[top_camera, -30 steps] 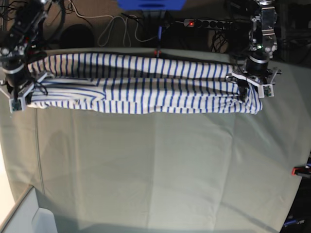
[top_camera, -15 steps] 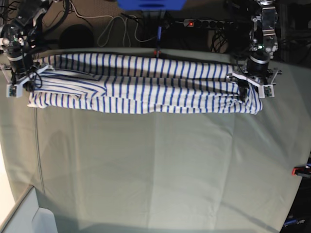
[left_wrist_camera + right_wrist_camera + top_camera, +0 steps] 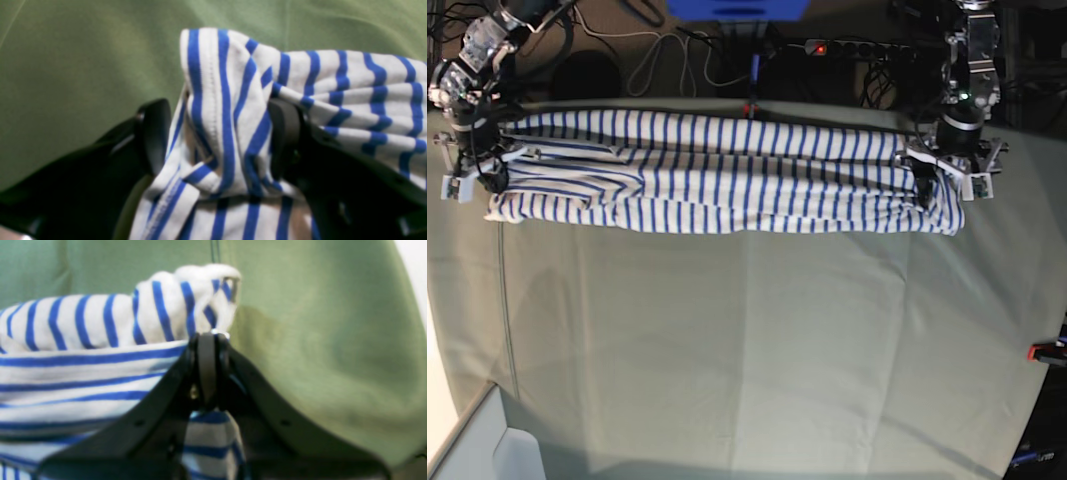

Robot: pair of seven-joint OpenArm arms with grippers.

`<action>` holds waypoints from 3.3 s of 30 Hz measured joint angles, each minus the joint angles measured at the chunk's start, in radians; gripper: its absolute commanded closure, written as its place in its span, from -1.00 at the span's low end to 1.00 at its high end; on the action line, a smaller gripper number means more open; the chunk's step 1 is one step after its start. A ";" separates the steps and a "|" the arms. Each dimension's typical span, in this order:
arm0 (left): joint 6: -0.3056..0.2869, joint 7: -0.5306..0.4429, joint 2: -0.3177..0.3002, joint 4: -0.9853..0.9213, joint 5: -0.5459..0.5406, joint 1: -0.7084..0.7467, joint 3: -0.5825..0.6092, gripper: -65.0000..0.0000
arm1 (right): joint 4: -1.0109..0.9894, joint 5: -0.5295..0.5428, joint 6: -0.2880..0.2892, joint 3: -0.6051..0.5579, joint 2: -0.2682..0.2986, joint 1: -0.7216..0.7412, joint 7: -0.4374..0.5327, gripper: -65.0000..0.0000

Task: Layout the t-shirt on the table in an organized manner, then fold the t-shirt properly
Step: 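Adjust the right gripper's grip on the folded shirt end and press it flat, then fold the shirt end with the left gripper toward the right gripper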

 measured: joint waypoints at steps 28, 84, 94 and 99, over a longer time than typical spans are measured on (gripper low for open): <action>0.003 -0.029 0.019 0.018 -0.018 0.059 -0.002 -0.89 | 0.082 -0.003 0.000 -0.002 -0.018 -0.018 -0.009 0.26; -0.054 0.216 0.170 0.279 0.419 -0.030 0.778 0.74 | 0.082 -0.003 0.000 -0.001 -0.012 -0.019 -0.011 0.26; -0.059 0.229 0.257 0.194 0.412 -0.108 0.806 0.72 | 0.082 -0.003 0.000 -0.001 -0.013 -0.019 -0.009 0.26; -0.051 0.225 0.248 0.185 0.412 -0.121 0.856 0.72 | 0.082 -0.003 0.000 0.000 -0.013 -0.019 -0.008 0.26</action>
